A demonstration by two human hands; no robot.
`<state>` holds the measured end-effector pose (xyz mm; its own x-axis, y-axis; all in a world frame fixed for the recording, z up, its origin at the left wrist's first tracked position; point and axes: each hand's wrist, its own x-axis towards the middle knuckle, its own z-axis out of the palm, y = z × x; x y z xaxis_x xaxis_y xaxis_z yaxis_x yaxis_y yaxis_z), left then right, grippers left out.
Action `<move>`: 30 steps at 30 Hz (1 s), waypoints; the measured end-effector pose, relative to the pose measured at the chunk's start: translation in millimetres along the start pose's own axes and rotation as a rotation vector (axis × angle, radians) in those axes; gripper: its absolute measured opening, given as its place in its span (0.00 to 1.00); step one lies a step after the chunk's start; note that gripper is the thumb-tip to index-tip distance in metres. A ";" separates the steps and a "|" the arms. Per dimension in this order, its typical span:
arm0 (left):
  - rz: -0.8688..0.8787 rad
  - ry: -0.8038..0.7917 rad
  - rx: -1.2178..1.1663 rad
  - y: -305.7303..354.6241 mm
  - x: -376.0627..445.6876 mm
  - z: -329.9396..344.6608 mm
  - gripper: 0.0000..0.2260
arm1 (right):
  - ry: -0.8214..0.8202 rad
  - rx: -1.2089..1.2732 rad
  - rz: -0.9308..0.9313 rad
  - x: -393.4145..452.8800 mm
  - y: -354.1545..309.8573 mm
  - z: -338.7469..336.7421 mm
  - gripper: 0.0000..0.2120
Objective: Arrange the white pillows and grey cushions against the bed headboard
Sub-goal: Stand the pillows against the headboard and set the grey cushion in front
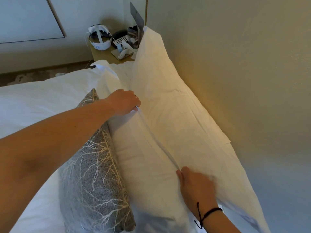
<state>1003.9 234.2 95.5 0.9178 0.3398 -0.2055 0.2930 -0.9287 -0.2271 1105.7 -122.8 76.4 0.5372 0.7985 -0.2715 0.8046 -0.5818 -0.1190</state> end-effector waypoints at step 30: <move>0.030 -0.112 0.123 -87.6 32.6 31.2 0.14 | -0.138 0.352 -0.245 179.6 -122.2 -15.3 0.17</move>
<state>999.7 331.2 79.0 0.8880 0.3333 -0.3168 0.2252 -0.9159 -0.3324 1107.8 94.1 56.8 0.2838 0.9051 -0.3165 0.7559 -0.4143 -0.5069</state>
